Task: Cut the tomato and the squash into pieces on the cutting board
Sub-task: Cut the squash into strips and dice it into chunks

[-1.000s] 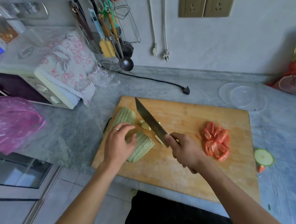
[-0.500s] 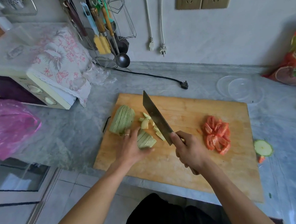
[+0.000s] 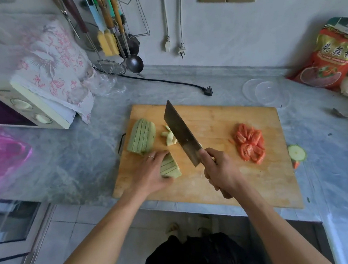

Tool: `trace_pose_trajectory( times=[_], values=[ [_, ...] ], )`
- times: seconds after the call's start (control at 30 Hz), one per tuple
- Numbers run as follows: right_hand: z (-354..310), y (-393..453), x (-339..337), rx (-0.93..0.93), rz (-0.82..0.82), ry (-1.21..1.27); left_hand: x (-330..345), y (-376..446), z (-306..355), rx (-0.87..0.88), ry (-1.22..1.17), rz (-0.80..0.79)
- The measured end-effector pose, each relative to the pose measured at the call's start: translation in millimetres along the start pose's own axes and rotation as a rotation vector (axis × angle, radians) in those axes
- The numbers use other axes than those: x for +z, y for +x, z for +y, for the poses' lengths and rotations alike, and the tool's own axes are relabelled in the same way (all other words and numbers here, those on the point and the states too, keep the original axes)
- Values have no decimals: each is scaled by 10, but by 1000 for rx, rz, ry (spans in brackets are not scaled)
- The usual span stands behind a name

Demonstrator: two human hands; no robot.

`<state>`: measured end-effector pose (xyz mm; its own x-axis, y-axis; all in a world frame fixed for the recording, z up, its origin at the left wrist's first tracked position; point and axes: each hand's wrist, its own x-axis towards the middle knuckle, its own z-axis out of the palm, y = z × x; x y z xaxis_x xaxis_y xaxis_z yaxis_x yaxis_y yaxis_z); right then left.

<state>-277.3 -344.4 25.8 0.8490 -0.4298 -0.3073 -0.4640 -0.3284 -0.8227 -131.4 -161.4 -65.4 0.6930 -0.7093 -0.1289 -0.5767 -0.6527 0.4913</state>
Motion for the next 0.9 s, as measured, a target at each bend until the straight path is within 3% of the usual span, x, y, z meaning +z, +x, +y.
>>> trace_pose_trajectory(
  times=[0.2, 0.3, 0.47, 0.57, 0.7, 0.9],
  values=[
    [-53, -90, 56, 51, 13, 149, -89, 123, 116, 65, -120, 91],
    [-60, -146, 65, 110, 9, 271, -153, 290, 207, 24, -205, 79],
    [-79, -160, 95, 156, 31, 350, -208, 510, 295, -31, -64, -10],
    [-64, -190, 99, 163, 38, 387, -196, 529, 309, -84, -147, 53],
    [-48, -192, 109, 109, 89, 289, -215, 546, 265, -48, -79, 114],
    [8, -315, 83, 39, 67, 111, -238, 168, 108, 61, -221, 195]
  ],
)
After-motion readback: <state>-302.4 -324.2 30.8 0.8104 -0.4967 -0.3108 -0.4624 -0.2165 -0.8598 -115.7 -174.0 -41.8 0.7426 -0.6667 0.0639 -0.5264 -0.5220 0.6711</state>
